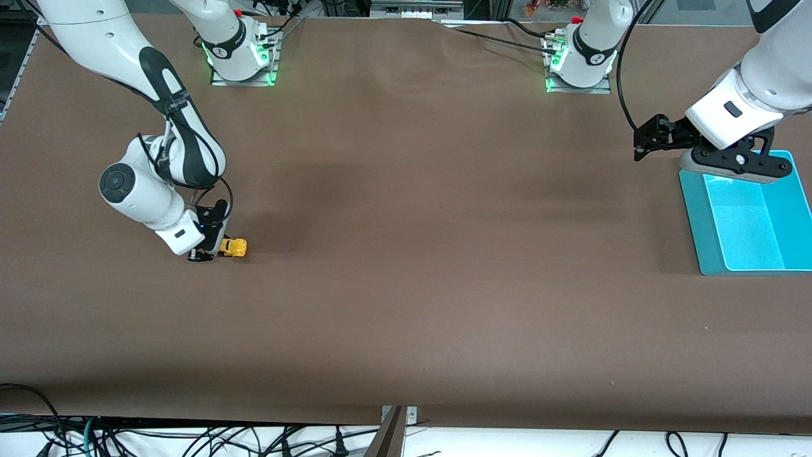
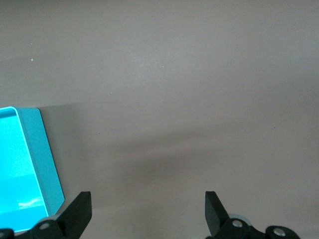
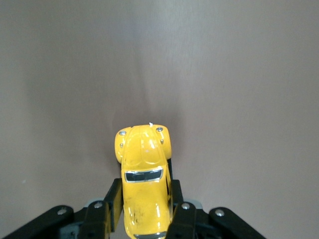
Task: Wind and store yellow beetle car
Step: 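Close the right gripper on the yellow car against the table, then drag the car backward along the table with the right gripper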
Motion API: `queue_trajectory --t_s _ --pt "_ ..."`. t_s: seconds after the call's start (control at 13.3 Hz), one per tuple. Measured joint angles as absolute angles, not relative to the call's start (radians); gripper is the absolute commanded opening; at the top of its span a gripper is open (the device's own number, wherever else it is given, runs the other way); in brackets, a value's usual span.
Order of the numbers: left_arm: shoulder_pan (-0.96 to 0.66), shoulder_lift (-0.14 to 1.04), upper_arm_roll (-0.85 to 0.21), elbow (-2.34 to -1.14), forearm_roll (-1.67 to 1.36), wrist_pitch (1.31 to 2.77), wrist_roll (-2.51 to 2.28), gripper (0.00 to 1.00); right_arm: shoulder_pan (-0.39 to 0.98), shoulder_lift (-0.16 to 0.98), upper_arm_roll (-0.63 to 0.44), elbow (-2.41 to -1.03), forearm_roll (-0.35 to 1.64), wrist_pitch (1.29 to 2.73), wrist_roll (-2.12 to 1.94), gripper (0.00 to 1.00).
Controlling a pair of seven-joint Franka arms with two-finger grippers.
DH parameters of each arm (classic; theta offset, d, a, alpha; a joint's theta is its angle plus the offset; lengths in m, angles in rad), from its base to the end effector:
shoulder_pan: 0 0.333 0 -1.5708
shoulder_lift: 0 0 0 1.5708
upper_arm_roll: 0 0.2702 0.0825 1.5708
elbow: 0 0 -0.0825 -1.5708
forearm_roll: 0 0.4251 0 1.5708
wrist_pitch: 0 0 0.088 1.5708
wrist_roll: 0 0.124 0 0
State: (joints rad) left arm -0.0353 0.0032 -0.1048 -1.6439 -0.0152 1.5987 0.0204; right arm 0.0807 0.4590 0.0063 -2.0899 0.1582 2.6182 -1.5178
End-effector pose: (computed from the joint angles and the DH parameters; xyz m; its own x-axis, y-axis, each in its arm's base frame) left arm 0.5893 -0.0849 0.5247 0.9861 -0.1592 -0.0480 -0.1586 -0.9872 0.0165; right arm 0.5937 0.0498 0.1145 0.0978 0.9908 0.0940 0.9929 -0.1035 0.0579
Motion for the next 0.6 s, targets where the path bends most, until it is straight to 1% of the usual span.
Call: queue_trajectory --t_s 0.15,0.3,0.6 --pt "-0.035 0.003 -0.105 -1.644 -0.015 1.599 0.02 1.0 0.082 0.456 0.058 -2.08 0.158 2.602 -1.518 0.11" --pt "-0.035 0.003 -0.105 -1.644 -0.015 1.599 0.02 1.0 0.085 0.453 0.11 -2.08 0.158 2.591 -1.518 0.11" --pt "-0.035 0.003 -0.105 -1.644 -0.015 1.599 0.02 1.0 0.089 0.469 0.13 -2.09 0.157 2.583 -1.522 0.11"
